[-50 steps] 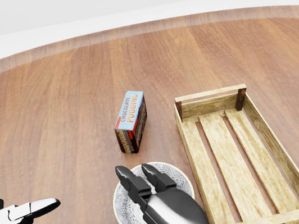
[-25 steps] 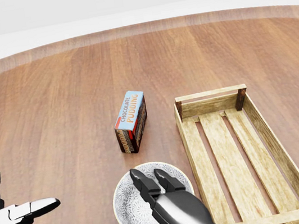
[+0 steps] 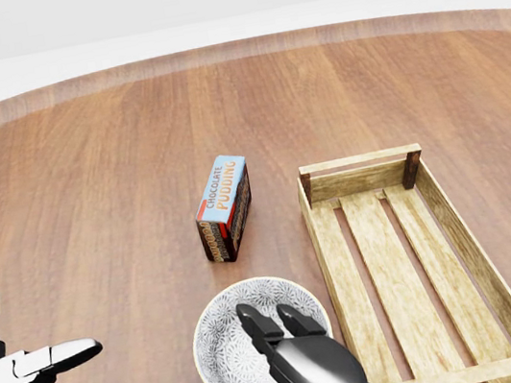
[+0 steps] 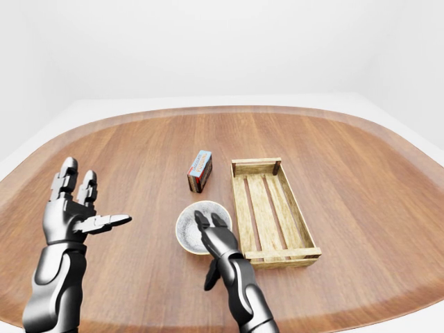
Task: Pick up the bowl on the left and put it in the tray.
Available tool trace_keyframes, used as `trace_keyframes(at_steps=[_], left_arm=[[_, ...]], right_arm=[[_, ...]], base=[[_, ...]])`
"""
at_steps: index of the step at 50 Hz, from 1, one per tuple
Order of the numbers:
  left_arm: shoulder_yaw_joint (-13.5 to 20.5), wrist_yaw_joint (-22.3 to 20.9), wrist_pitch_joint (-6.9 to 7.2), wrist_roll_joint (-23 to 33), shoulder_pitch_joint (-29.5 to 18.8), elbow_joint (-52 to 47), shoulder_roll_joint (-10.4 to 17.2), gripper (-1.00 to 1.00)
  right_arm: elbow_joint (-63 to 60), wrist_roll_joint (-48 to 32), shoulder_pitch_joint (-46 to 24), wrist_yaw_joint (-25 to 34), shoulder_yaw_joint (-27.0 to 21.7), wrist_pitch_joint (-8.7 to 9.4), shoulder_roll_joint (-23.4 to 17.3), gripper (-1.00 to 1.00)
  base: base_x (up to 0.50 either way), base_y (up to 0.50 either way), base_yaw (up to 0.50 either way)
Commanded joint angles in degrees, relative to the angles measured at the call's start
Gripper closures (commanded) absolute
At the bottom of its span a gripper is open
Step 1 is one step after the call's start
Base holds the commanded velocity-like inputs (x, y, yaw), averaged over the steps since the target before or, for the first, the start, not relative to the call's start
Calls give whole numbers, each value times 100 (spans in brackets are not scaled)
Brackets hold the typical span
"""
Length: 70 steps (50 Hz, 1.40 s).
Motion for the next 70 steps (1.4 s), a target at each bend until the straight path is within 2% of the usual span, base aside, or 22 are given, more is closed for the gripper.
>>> trace_keyframes(at_steps=[1,27,34,37,39,41,46,51,61,70], left_arm=[[-94,-39,0,132,310,-268,-80,-100],[-45,-39,0,108,339,-420,-83,-100],[-17,-83,0,92,215,-15,-30,-100],[-11,-111,-179,78,143,250,12,-100],[-16,-107,-222,58,133,308,34,-100],[-13,-125,-370,44,67,534,69,-100],[-68,-114,-518,53,35,710,89,-100],[-105,-106,-593,55,35,785,103,-100],[-86,-107,-583,24,89,711,104,-100],[-66,-88,-417,22,160,470,70,-100]], right_arm=[[47,-86,25,31,-28,0,92,-100],[703,-302,-280,62,-135,0,200,-100],[809,-421,-472,150,-129,0,294,-100],[907,-432,-501,112,-129,0,320,-100],[987,-443,-506,76,-129,0,323,-100],[1070,-466,-527,63,-139,0,320,-100],[1013,-518,-556,140,-152,0,329,-100],[1131,-546,-584,88,-137,0,364,-100],[1228,-721,-451,68,32,0,418,-100],[1610,-693,-535,-100,28,0,479,-100]], base=[[0,0,0],[0,0,0],[0,0,0],[0,0,0],[0,0,0],[0,0,0],[0,0,0],[0,0,0],[0,0,0],[0,0,0]])
